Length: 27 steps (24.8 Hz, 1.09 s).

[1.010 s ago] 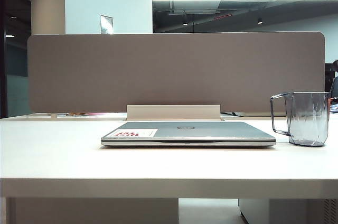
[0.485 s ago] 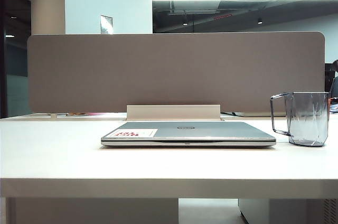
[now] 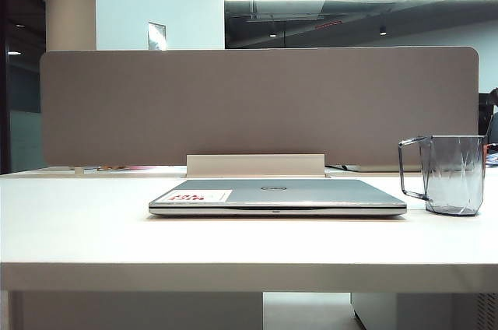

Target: Pick up the water cup and place it on the left side of the laptop.

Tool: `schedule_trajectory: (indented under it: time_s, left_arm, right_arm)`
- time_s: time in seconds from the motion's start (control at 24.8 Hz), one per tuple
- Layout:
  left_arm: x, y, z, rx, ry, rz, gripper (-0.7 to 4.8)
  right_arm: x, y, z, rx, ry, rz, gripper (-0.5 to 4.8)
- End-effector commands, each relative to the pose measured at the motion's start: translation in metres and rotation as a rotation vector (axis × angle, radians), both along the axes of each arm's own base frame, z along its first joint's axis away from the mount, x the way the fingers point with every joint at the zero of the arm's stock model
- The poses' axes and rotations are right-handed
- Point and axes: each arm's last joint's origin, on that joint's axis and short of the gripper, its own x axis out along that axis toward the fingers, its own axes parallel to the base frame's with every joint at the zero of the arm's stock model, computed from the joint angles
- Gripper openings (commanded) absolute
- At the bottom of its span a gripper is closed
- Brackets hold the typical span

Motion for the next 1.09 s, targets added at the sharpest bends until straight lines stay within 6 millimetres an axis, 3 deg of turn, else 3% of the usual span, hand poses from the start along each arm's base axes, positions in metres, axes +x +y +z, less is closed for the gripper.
schedule_trajectory:
  time_s: [0.04, 0.32, 0.4, 0.53, 0.61, 0.81, 1.09]
  left_arm:
    - [0.000, -0.002, 0.003, 0.000, -0.017, -0.057, -0.06]
    - [-0.008, -0.006, 0.032, 0.003, -0.109, -0.200, -0.06]
    - [-0.013, -0.006, 0.061, 0.009, -0.159, -0.207, -0.06]
    - [-0.011, -0.007, 0.084, 0.012, -0.160, -0.225, -0.06]
    - [-0.002, -0.009, 0.107, 0.018, -0.128, -0.302, -0.06]
    - [0.019, -0.010, 0.133, 0.022, -0.101, -0.371, -0.06]
    - [0.046, -0.013, 0.144, 0.037, -0.168, -0.513, -0.06]
  right_arm:
    - [0.000, 0.000, -0.004, 0.012, 0.040, 0.015, 0.00]
    - [0.000, 0.000, -0.005, 0.012, 0.047, 0.014, -0.01]
    - [0.000, 0.000, -0.005, 0.011, 0.046, 0.013, -0.01]
    - [0.000, 0.000, -0.005, 0.011, 0.046, 0.013, -0.01]
    - [0.000, 0.000, -0.005, 0.012, 0.046, 0.014, -0.01]
    - [0.000, 0.000, -0.005, 0.012, 0.046, 0.014, -0.01]
    - [0.000, 0.000, -0.005, 0.012, 0.046, 0.014, -0.01]
